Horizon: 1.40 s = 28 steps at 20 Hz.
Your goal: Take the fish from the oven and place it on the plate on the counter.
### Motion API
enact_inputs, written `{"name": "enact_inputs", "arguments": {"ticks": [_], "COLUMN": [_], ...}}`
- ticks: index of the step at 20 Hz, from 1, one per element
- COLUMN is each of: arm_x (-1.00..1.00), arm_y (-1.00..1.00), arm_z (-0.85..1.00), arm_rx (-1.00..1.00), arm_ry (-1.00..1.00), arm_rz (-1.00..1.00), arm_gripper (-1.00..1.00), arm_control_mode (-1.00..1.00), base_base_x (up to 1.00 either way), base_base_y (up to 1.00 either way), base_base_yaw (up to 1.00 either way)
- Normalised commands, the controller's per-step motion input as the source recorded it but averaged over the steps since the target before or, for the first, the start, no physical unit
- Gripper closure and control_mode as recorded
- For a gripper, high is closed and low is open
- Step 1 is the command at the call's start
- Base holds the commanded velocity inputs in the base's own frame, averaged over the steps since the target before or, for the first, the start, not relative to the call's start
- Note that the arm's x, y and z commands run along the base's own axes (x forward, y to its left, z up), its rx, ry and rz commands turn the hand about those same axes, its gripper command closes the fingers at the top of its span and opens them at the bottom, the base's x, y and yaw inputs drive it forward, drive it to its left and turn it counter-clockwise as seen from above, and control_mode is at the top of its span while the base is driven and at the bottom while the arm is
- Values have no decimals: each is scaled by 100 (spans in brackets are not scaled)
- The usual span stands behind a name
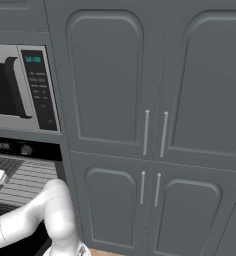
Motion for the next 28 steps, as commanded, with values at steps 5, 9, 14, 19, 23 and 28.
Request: {"name": "enact_inputs", "arguments": {"ticks": [5, 9, 14, 19, 23, 28], "arm_x": [0, -3, -25, -18, -34, -40], "arm_y": [9, 4, 14, 3, 0, 0], "arm_z": [-28, -24, -26, -11, 9, 45], "arm_rx": [0, 0, 0, -1, -1, 0], "arm_ry": [0, 0, 0, 0, -7, -7], "arm_rz": [0, 0, 0, 0, 0, 0], "arm_gripper": [100, 100, 100, 100, 100, 100], "arm_control_mode": [-100, -100, -100, -100, -100, -100], "base_base_x": [0, 0, 0, 0, 0, 0], "base_base_y": [0, 0, 0, 0, 0, 0], "base_base_yaw": [0, 0, 0, 0, 0, 0]}}
